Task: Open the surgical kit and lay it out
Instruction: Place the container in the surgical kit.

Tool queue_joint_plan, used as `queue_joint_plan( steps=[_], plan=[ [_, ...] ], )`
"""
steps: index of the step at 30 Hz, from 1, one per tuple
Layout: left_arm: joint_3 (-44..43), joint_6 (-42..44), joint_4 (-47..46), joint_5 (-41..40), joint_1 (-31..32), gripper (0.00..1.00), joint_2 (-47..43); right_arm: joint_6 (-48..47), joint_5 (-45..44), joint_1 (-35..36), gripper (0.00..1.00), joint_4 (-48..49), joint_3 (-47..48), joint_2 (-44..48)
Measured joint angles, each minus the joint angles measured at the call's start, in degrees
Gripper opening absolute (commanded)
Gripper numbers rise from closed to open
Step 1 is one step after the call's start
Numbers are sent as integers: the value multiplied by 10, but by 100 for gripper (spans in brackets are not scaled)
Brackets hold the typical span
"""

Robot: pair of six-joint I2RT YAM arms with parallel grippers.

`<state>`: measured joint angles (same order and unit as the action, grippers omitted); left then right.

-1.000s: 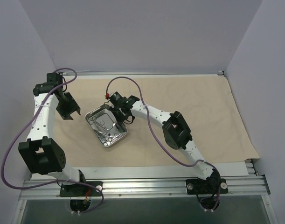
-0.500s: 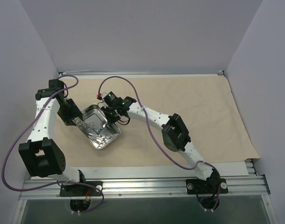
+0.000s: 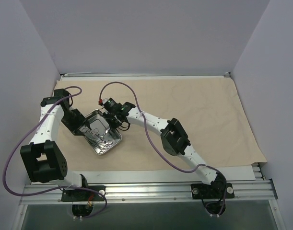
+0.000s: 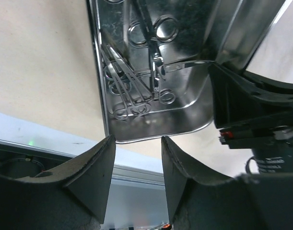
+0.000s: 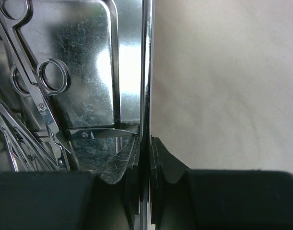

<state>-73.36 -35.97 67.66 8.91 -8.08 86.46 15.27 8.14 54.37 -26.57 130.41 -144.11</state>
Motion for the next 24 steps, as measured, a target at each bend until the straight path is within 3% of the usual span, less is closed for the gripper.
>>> queue_joint_plan(
  steps=[4,5,8,9,15,18,24],
  plan=[
    [7,-17,-8,13,0,52,-1,3,-5,8,19,-13,0,-8],
    [8,-21,-10,17,0,52,-1,6,-3,9,31,-12,0,-8],
    [13,-31,-18,26,0,53,-1,17,-1,11,54,-9,16,-8],
    [15,-35,-21,30,0,54,-1,20,1,12,57,-8,26,-8],
    [20,-56,-33,39,0,51,13,37,11,5,61,-19,114,-4],
    [22,-66,-42,37,1,50,28,43,8,-6,59,-34,113,27],
    [26,-98,-56,18,5,52,71,36,-36,-66,60,-73,-19,185]
  ],
)
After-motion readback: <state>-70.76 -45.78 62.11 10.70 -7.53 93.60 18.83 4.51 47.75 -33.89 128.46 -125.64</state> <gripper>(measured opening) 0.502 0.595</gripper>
